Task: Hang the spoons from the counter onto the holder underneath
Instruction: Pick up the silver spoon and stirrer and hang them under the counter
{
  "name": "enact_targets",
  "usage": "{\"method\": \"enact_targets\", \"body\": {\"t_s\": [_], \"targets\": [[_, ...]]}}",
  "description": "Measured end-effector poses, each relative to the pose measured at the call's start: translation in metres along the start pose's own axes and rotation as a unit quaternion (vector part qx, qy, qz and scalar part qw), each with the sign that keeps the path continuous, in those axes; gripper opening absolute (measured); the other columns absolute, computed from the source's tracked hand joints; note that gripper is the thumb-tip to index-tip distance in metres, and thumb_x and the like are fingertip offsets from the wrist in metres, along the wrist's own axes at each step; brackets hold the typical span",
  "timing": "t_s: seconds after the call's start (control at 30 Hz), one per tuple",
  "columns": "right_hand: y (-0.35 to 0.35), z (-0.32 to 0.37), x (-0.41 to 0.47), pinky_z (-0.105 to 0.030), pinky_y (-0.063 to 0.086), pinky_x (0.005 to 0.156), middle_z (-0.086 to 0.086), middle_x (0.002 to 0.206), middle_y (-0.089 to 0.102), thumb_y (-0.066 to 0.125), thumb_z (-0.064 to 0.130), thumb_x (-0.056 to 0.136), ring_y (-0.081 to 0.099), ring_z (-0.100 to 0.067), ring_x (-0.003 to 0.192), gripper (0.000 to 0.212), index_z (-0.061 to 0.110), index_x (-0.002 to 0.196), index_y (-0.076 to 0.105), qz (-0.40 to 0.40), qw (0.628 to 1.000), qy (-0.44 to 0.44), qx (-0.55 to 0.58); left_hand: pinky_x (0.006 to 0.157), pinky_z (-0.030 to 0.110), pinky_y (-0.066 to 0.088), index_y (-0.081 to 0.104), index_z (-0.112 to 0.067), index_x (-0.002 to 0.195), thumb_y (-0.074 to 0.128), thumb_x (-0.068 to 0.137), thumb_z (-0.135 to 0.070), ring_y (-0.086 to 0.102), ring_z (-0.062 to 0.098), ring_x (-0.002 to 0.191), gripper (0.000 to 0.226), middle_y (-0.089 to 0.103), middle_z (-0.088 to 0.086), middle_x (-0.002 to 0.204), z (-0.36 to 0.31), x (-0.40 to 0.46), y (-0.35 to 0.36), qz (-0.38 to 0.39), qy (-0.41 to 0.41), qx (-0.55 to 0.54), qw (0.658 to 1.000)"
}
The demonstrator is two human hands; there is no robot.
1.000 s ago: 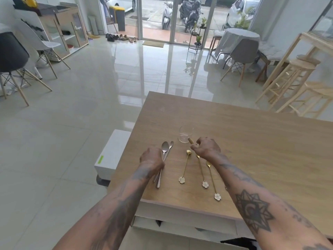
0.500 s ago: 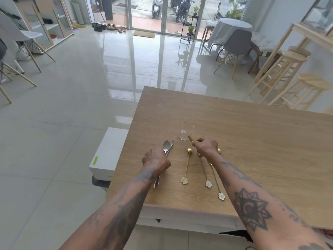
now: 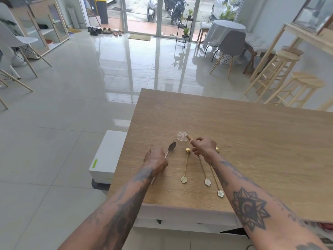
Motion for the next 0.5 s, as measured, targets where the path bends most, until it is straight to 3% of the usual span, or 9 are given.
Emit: {"method": "enact_targets", "body": {"t_s": [0.03,0.1,0.17,0.3,0.43,0.5], "targets": [[0.000,0.001,-0.001,-0.032,0.053,0.064,-0.018,0.084,0.067,0.069,0.011,0.086,0.062,-0.025,0.071,0.021,-0.002,0.103,0.070,0.004,1.000,-0.001,0.014,0.073,0.035,0.056,0.070,-0.001,0.083,0.066,0.082,-0.002,0.070,0.029,0.091,0.005,0.071,0.016,0.098,0.000,0.000,0.000,0.002,0.004,-0.008,1.000],[-0.002,0.005,-0.004,-0.031,0.052,0.063,-0.018,0.081,0.066,0.071,0.012,0.085,0.062,-0.025,0.072,0.021,-0.003,0.100,0.069,0.010,0.999,-0.004,0.040,0.068,0.032,0.059,0.068,-0.001,0.072,0.065,0.082,0.000,0.070,0.026,0.079,0.010,0.071,0.014,0.089,0.003,0.000,0.002,0.009,-0.002,-0.035,0.999],[-0.005,0.008,-0.009,-0.030,0.055,0.063,-0.016,0.079,0.066,0.073,0.012,0.085,0.064,-0.025,0.071,0.022,-0.004,0.099,0.067,0.014,0.998,-0.004,0.060,0.072,0.036,0.064,0.073,0.006,0.081,0.066,0.080,0.000,0.074,0.029,0.081,0.009,0.075,0.018,0.090,0.008,0.001,0.002,0.010,-0.008,-0.074,0.997],[-0.013,0.009,-0.015,-0.020,0.055,0.048,-0.007,0.072,0.069,0.064,0.001,0.089,0.064,-0.018,0.059,0.016,-0.007,0.103,0.063,0.024,0.995,0.010,0.097,0.071,0.040,0.066,0.075,0.007,0.083,0.068,0.079,-0.005,0.077,0.031,0.083,0.014,0.077,0.021,0.089,0.017,-0.003,-0.001,0.019,-0.022,-0.145,0.989],[-0.020,0.011,-0.024,-0.021,0.057,0.052,-0.009,0.074,0.070,0.062,-0.002,0.090,0.064,-0.020,0.062,0.021,-0.012,0.109,0.060,0.034,0.991,0.012,0.132,0.071,0.043,0.066,0.071,0.008,0.087,0.070,0.085,-0.003,0.072,0.027,0.065,0.012,0.070,0.017,0.076,0.021,-0.008,-0.005,0.032,-0.037,-0.232,0.971],[-0.025,0.014,-0.030,-0.024,0.058,0.059,-0.017,0.086,0.073,0.061,-0.003,0.091,0.064,-0.023,0.068,0.022,-0.013,0.109,0.060,0.045,0.986,0.005,0.160,0.070,0.045,0.065,0.068,0.010,0.091,0.068,0.088,-0.001,0.069,0.025,0.058,0.011,0.065,0.016,0.071,0.021,-0.012,-0.010,0.034,-0.036,-0.269,0.962]]}}
Point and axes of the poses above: each hand's wrist, its own x-axis towards the middle knuckle, its own y-axis out of the palm, z = x × y, the point moved 7 cm from there along x, towards the middle knuckle
